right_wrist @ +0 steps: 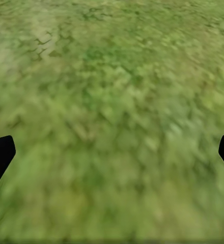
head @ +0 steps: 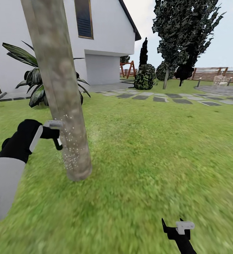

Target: In the garden, pick up the pesticide atomizer on the floor and spray pesticide onto both trees until each tree trunk is fully covered.

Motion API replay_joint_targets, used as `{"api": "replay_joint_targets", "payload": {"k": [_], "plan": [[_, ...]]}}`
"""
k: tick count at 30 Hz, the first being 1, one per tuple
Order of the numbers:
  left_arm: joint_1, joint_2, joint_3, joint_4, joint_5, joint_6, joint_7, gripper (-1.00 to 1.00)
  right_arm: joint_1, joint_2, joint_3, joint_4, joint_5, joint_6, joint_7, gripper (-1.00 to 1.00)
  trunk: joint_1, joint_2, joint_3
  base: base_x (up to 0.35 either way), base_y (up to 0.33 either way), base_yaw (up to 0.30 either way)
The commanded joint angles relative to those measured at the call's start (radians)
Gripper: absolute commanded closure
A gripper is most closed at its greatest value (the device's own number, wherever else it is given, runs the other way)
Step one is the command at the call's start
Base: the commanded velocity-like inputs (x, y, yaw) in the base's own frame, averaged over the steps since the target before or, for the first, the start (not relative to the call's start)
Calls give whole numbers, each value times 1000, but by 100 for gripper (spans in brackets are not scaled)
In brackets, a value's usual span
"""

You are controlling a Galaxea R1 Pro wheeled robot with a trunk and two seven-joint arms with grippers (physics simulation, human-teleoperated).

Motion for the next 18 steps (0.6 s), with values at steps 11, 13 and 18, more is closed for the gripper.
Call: {"api": "replay_joint_targets", "payload": {"k": [11, 13, 18], "plan": [[18, 34, -2, 34, 3, -1, -2, 100, 0, 0, 0, 0, 0, 0, 0, -100, 0, 0, 0, 0, 0, 0], [21, 35, -4, 72, 0, -3, -2, 100, 0, 0, 0, 0, 0, 0, 0, -100, 0, 0, 0, 0, 0, 0], [46, 36, -5, 102, -4, -8, -2, 100, 0, 0, 0, 0, 0, 0, 0, -100, 0, 0, 0, 0, 0, 0]]}}
